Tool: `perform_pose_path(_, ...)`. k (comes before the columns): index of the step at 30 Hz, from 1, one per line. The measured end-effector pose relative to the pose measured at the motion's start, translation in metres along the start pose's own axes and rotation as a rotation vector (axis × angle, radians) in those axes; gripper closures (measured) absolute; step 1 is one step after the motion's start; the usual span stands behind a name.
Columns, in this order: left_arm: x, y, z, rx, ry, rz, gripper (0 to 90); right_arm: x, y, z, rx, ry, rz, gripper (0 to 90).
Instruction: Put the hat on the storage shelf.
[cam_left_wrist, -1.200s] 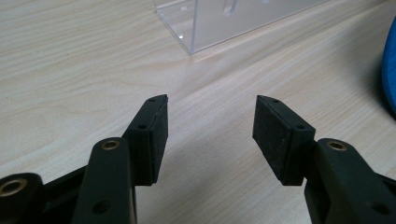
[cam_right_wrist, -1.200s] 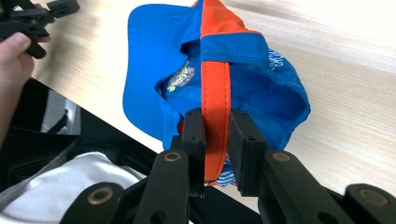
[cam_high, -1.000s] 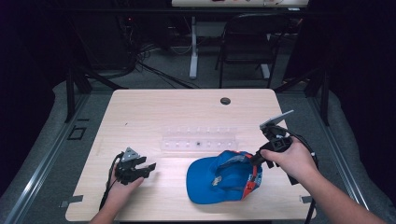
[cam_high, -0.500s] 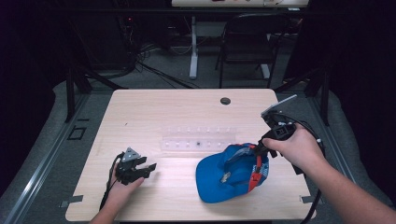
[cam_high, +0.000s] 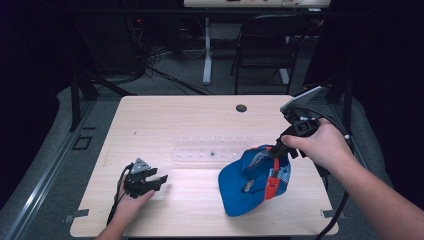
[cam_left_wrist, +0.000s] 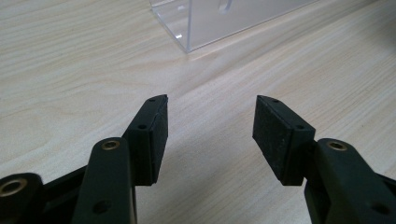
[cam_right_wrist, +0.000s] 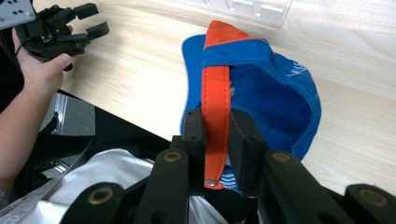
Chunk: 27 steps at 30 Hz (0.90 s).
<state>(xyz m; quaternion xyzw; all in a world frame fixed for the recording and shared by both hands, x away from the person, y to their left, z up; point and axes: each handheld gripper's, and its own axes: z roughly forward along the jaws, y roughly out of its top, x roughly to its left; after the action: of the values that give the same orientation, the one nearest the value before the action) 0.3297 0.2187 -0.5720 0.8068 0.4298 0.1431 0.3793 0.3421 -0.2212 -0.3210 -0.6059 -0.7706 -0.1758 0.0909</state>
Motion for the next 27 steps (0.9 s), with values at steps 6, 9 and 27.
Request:
perform_pose_path(6,0.0,0.0,0.0,0.004,0.001,0.002,46.0,0.002,0.004,-0.015,-0.007,0.025,0.027,77.9)
perform_pose_path(9,0.0,0.0,0.0,0.003,0.0,0.001,46.0,-0.001,0.007,-0.027,-0.004,0.039,0.039,77.9)
perform_pose_path(27,0.0,0.0,0.001,0.002,0.003,-0.002,46.0,-0.024,0.007,-0.041,-0.068,0.202,0.165,78.0)
